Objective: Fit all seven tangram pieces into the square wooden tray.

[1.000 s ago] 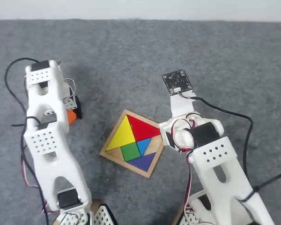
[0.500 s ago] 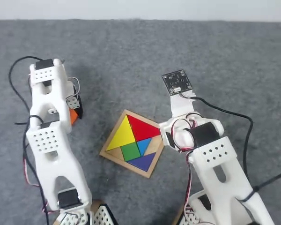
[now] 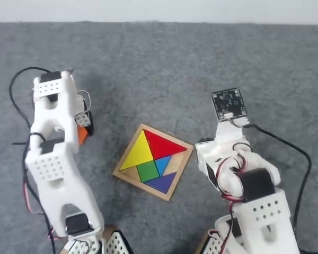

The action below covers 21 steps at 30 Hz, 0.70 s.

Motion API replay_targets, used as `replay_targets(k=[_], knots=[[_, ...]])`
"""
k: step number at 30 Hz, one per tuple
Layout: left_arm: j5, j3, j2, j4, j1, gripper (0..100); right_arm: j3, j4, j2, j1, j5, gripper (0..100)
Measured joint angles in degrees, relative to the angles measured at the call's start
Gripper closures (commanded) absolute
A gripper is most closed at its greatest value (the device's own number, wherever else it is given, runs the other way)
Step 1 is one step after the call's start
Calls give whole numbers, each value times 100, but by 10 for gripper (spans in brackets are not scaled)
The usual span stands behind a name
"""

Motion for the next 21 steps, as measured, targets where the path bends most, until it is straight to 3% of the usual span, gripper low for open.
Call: replay_targets(k=[9,15,21], knots=[[-62,2356,-1916,-914,9,935,475,44,-79,431,9,946],[-88,2989,-2646,-1037,-26,906,1002,44,-105,879,44,949],[-62,3165,-3666,-1037,-712,881,1354,193,-141,1574,352,952]])
